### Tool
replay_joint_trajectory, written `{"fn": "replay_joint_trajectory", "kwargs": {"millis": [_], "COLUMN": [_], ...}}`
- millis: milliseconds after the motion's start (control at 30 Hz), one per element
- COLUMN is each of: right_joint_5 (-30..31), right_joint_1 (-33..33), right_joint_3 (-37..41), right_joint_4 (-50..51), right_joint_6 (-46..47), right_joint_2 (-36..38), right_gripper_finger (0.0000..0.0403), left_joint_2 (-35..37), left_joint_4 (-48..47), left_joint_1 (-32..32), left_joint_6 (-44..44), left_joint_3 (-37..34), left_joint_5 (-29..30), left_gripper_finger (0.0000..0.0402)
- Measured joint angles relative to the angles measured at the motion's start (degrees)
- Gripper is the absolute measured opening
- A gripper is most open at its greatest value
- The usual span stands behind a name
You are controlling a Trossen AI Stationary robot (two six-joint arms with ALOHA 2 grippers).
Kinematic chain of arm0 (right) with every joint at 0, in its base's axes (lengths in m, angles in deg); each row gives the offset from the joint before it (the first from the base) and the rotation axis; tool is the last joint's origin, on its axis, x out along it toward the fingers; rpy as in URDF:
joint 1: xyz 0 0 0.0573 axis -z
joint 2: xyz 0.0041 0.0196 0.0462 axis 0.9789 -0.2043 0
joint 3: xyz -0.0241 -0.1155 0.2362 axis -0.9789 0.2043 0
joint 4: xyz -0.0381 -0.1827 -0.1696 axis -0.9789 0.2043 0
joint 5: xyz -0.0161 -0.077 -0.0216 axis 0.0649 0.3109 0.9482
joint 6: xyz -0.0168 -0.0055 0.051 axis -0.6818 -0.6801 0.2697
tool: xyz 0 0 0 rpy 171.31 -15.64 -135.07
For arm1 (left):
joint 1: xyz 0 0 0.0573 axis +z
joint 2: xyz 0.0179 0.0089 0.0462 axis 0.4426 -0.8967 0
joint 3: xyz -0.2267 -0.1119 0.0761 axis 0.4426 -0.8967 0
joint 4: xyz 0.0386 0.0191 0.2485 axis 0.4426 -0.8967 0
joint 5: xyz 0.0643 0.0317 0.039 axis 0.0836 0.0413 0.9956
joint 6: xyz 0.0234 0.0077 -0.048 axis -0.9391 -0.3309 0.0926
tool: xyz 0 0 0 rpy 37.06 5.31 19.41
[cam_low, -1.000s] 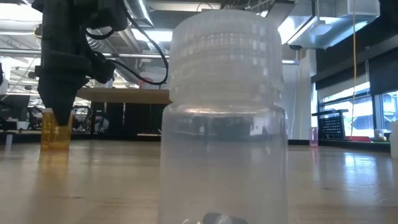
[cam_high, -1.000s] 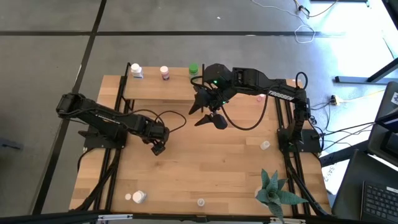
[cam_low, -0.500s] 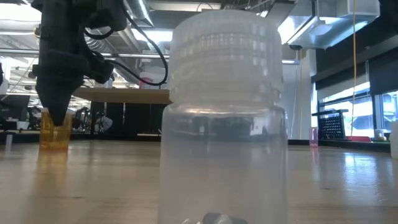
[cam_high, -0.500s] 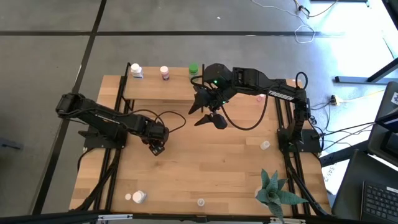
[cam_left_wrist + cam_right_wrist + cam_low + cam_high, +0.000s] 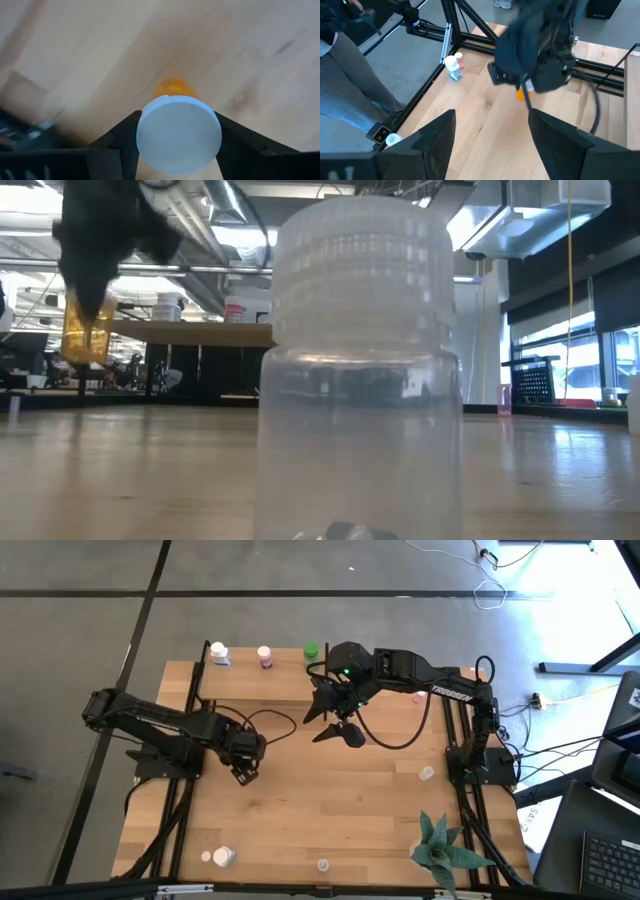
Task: Pick and place medicine bottles onto shelf by color
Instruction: Put the orange pill bottle on the shelf
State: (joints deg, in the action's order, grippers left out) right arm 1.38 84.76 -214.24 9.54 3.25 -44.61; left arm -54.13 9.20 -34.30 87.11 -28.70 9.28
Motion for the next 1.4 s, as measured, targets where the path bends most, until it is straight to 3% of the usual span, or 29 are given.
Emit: {"fn": "replay_joint_trajectory", "kwargs": {"millis": [367, 633, 900, 1000, 1300, 1400], "right_joint_5": [0.00, 0.00, 1.11, 5.99, 35.11, 40.62], "right_joint_1": [-0.01, -0.01, -0.01, -0.03, -0.01, 0.05], "right_joint_3": [0.00, 0.00, 0.00, 0.00, 0.00, 0.00], "right_joint_4": [0.00, 0.00, -3.04, -4.54, -6.60, -6.64], "right_joint_6": [-0.01, 0.00, -0.43, 1.48, 6.09, 6.39], "right_joint_2": [0.02, 0.02, 0.03, 0.06, 0.06, 0.06], "right_gripper_finger": [0.0252, 0.0252, 0.0252, 0.0252, 0.0252, 0.0252], "left_joint_2": [0.72, 0.72, -0.02, -1.14, -6.34, -8.43], "left_joint_4": [-21.76, -25.73, -25.82, -25.75, -24.17, -23.74], "left_joint_1": [0.03, 4.04, 15.66, 20.90, 38.07, 43.35], "left_joint_6": [-0.71, -2.80, -9.82, -13.10, -24.51, -28.36], "left_joint_3": [20.58, 32.62, 40.38, 41.70, 44.01, 44.01], "left_joint_5": [4.74, 7.06, 7.33, 7.41, 5.52, 4.47], "left_gripper_finger": [0.0192, 0.0192, 0.0192, 0.0192, 0.0192, 0.0192]}}
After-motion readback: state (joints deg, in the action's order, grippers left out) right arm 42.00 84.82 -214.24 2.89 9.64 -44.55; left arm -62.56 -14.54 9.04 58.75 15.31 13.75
